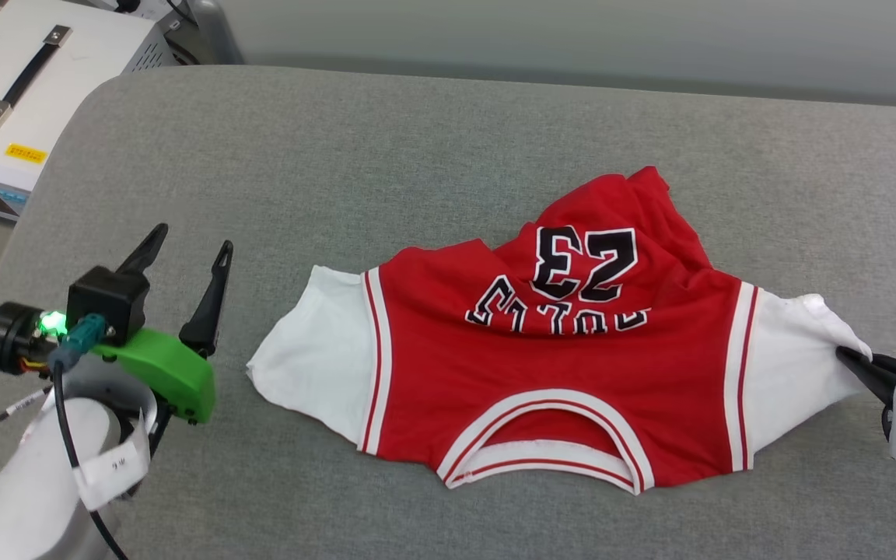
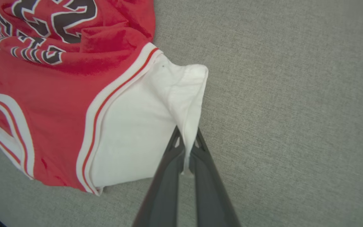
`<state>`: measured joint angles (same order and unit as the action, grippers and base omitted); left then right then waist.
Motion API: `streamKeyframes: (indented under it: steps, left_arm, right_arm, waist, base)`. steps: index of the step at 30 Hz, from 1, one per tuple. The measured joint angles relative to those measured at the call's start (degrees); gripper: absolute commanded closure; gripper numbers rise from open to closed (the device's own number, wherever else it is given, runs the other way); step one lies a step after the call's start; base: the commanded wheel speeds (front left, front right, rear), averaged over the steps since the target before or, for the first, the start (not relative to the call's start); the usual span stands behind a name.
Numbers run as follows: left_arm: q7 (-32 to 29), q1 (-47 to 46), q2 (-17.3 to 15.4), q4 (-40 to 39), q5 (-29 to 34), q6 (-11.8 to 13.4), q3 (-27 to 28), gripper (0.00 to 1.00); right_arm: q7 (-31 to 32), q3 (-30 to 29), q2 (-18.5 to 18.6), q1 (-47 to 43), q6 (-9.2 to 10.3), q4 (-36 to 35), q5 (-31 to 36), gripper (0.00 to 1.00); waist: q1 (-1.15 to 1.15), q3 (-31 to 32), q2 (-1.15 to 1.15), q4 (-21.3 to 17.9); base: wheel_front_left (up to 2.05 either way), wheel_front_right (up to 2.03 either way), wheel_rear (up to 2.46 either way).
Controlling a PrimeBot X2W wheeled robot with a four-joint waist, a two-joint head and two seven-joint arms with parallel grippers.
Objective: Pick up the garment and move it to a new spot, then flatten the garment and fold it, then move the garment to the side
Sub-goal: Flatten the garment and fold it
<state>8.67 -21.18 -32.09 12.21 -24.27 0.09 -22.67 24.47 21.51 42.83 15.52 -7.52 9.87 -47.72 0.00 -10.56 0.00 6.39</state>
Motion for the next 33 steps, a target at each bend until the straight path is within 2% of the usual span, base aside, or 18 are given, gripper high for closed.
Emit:
streamKeyframes:
  steps: [6,8,9,14,17,24,33]
  left_arm:
    - [-12.37,-5.76,-3.13,-1.23,-1.64,-4.86,-3.03,0.00]
    - [-18.24,-7.45,-3.89,-1.46,-3.23,-5.90,-4.81,0.00]
    - [-24.83,-8.84,-4.31,-1.45,-5.49,-6.55,-6.49,0.00]
    - [-40.19,-11.57,-4.60,-1.64,-14.00,-7.26,-11.21,0.00]
    - [-46.06,-12.40,-4.61,-1.57,-18.61,-7.36,-13.34,0.00]
    - [-50.67,-13.37,-5.91,0.58,-22.05,-7.40,-19.23,0.00]
    - [-48.48,-13.63,-5.90,7.57,-25.06,-7.40,-23.72,0.00]
  right_arm:
    - [-0.26,-5.57,0.56,-5.76,0.00,-4.92,0.46,1.00]
    - [0.09,-7.40,0.35,-7.36,0.00,-6.34,0.92,1.00]
    - [0.74,-9.04,-0.20,-8.45,0.00,-7.28,1.52,1.00]
    - [2.80,-11.67,-1.99,-9.82,0.00,-9.66,3.43,1.00]
    - [3.99,-12.34,-3.02,-9.83,0.00,-10.81,4.28,1.00]
    - [6.00,-12.59,-4.74,-9.47,0.00,-12.66,5.72,1.00]
    - [6.56,-11.84,-5.57,-7.06,0.00,-13.19,6.31,1.00]
  waist:
    - [0.00,0.86,0.00,-1.26]
    - [0.00,0.87,0.00,-1.64]
    - [0.00,0.83,0.00,-1.92]
    - [0.00,0.43,0.00,-2.47]
    - [0.00,-0.04,0.00,-2.82]
    - [0.00,-1.96,0.00,-3.80]
    - [0.00,-4.82,0.00,-5.02]
  base:
    - [0.00,0.00,0.00]
    - [0.00,0.00,0.00]
    - [0.00,0.00,0.00]
    - [0.00,0.00,0.00]
    - [0.00,0.00,0.00]
    - [0.00,0.00,0.00]
    - [0.00,0.00,0.00]
